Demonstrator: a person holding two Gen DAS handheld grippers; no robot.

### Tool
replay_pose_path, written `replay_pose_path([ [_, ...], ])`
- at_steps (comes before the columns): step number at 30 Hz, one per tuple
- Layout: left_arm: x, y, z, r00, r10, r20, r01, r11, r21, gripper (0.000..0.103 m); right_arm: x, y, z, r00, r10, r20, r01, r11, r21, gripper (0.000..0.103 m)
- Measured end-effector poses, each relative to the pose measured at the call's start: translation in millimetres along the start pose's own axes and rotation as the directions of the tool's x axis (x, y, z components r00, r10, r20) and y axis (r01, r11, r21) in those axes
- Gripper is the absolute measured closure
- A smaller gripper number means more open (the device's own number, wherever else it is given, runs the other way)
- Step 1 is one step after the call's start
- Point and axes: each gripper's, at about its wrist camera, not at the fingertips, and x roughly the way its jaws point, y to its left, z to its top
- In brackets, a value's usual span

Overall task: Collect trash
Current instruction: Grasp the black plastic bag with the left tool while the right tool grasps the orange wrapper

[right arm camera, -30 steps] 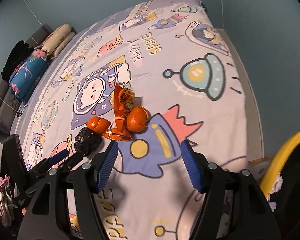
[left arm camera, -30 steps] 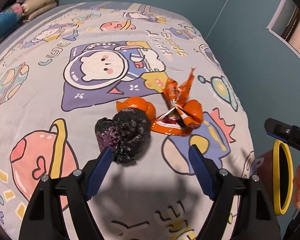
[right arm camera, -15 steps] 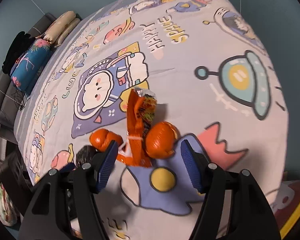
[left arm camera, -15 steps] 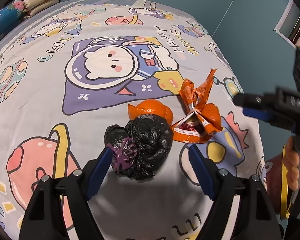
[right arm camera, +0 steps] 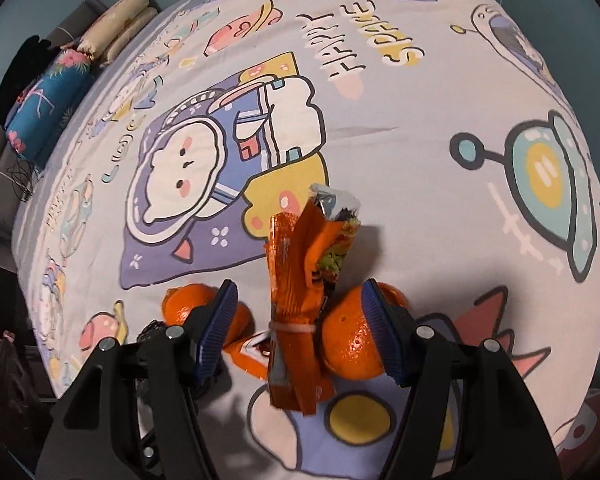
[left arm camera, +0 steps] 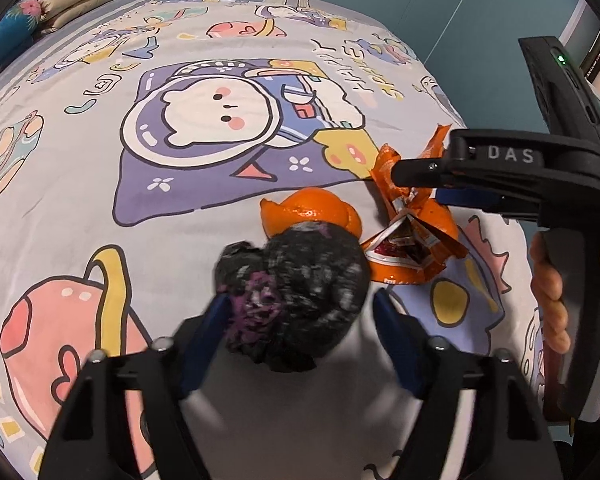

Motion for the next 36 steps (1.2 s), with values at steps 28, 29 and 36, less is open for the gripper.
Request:
replay_pose_path([
  [28, -32.4, 2.0, -13.5, 1.000, -0.009, 0.013, 0.009, 1.000, 0.005, 0.058, -22.7, -13.3, -30.3, 0.990, -0.107, 0.087, 0.111, 0.992, -0.050, 0.085],
  [29, -36.0, 0.8, -14.7, 1.000, -0.009, 0.016, 0.009, 1.000, 0.010, 0.058, -27.2, -17.4, -32.3, 0.989, -0.117, 0.095, 0.122, 0.991, -0.048, 0.085],
  [36, -62.5, -7.9, -21.3, 0.999, -0.003, 0.046, 0.001, 0.999, 0.033, 0.058, -62.3, -37.6, -39.4, 0.983, -0.121, 0.137, 0.122, 0.992, -0.002, 0.085],
])
